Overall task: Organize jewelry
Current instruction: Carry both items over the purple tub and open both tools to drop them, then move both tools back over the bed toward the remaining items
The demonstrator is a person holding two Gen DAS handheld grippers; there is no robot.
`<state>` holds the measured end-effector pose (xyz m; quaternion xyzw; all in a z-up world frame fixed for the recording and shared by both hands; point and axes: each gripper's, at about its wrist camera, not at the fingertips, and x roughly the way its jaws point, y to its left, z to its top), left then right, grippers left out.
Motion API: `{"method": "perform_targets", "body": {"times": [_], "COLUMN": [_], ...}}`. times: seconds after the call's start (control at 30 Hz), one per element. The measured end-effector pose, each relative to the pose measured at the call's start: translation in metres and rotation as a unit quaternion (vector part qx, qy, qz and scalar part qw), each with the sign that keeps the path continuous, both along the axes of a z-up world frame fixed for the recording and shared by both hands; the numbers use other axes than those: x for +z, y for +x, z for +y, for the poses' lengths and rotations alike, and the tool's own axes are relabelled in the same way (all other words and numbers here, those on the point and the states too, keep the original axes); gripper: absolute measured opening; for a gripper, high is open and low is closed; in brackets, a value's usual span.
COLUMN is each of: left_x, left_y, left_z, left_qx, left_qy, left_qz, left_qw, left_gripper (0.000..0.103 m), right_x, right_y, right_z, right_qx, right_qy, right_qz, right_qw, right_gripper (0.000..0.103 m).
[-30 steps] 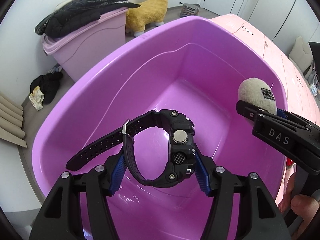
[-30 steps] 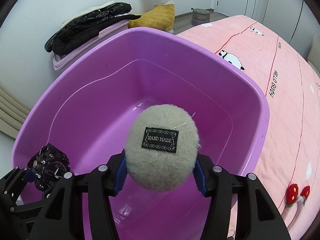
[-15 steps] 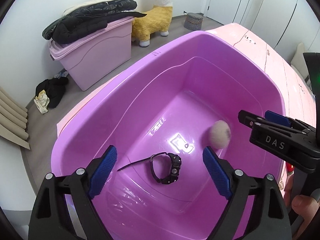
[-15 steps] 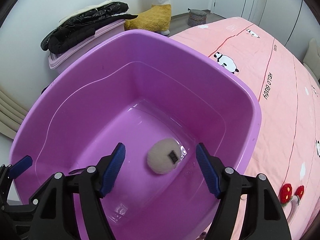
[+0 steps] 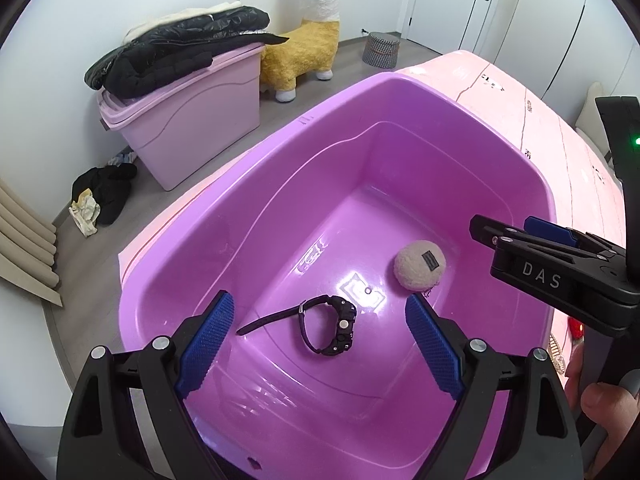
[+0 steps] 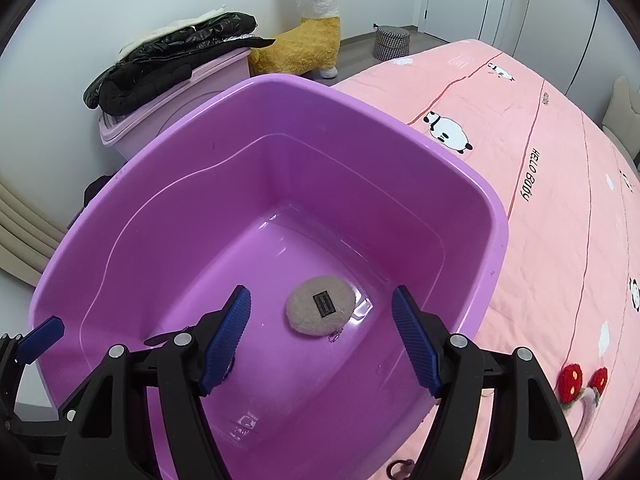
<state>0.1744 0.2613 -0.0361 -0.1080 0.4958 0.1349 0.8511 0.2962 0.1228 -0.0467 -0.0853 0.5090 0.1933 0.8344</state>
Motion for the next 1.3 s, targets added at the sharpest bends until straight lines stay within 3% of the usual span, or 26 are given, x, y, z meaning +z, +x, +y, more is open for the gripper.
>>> {"method": "perform_targets", "body": {"times": [0.37, 0.73, 1.0, 1.3], "left_x": [0.03, 0.054, 0.043, -0.016], "left_y": [-0.03, -0.079, -0.119, -0.145], "left_z": [-0.009, -0.062, -0.132, -0.186], "left_qx": [-0.016, -0.087, -0.166, -0.229], "left_qy": [0.011, 0.015, 0.013, 0.016], "left_qz": [-0.024, -0.06, -0.074, -0.031], "left_qw": [0.9995, 0.9943, 0.9833, 0.9727], "left_gripper": [0.086, 0.086, 0.089, 0.089], "right_x": [0.035, 0.054, 0.029, -0.028], "right_y": [-0.042, -0.136, -0.216, -0.284], "right_z": [-0.027, -0.138, -0.232, -0.286], "right_qx": [-0.011, -0.095, -0.201, -0.269], "right_qy": [0.024, 0.038, 0.032, 0.047], "right_qz": [-0.029, -0.053, -0.041, -0.013], "right_qw": [0.999, 0.993, 0.978, 0.962], "right_gripper": [0.07, 0.07, 0.07, 0.07]}}
